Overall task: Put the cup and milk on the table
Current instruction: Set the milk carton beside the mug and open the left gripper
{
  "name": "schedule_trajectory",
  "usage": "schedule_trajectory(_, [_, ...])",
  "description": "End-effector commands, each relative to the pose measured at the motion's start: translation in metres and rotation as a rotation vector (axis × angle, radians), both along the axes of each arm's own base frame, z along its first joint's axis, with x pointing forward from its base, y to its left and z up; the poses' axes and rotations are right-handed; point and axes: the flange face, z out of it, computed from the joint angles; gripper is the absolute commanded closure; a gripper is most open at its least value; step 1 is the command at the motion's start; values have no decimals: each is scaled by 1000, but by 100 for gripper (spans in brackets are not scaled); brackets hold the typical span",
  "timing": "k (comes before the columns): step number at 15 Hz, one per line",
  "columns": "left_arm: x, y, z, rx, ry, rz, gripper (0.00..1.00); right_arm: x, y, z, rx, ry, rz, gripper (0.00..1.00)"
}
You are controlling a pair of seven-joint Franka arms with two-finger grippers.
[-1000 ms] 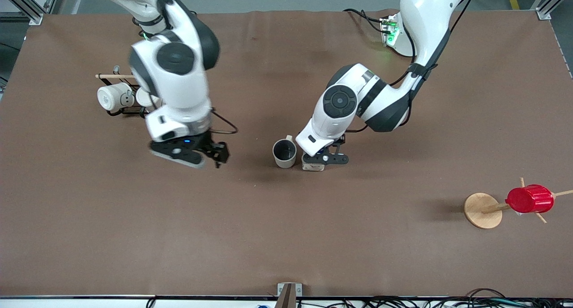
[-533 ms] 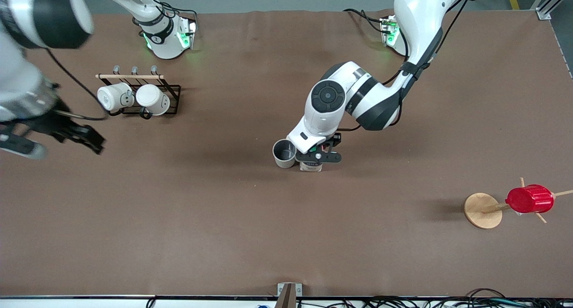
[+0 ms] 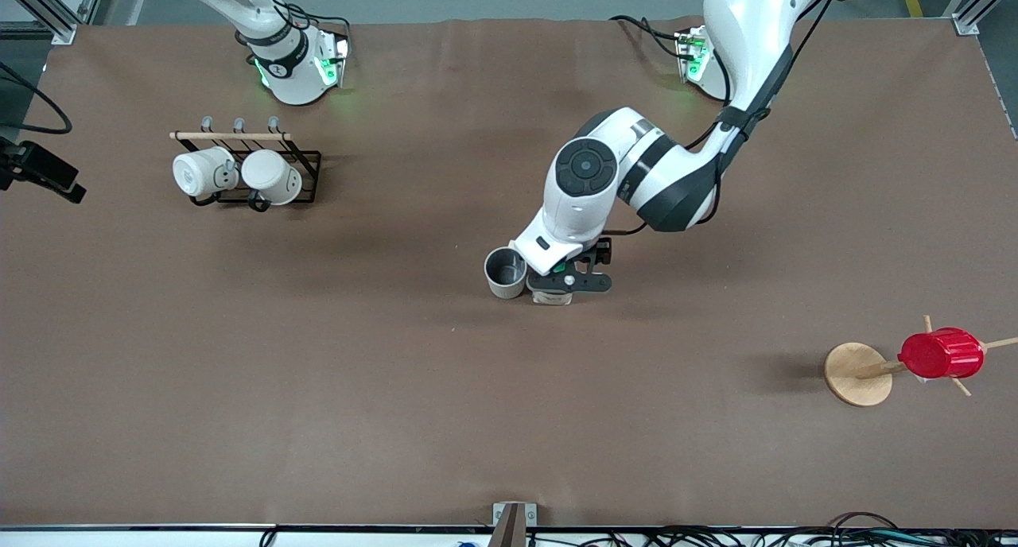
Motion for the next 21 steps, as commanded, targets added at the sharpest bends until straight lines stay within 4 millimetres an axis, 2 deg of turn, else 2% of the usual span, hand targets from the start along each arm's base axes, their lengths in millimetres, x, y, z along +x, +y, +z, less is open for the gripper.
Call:
schedule_trajectory(1, [10,35,30,27,-36,33,0,1,-4,-3,21,6,2,0])
schedule_trajectory(5, [22,86,73,21,-75,64,0,1,-1,-2,21,6,8,0])
schedule_trajectory(7, [24,105,92,24,-55,52,0,0,1,-3,22,14,11,0])
schedule_trajectory(11, [31,160,144,-18,-44,49,0,1,1,-3,21,9,11,0])
schedule_trajectory(16, [18,196,205,-20,-85,53,0,1,4,-3,21,8,15,0])
schedule_trajectory(21, [20,233,230,-48,-98,-17,0,-1,3,4,73,1,7,0])
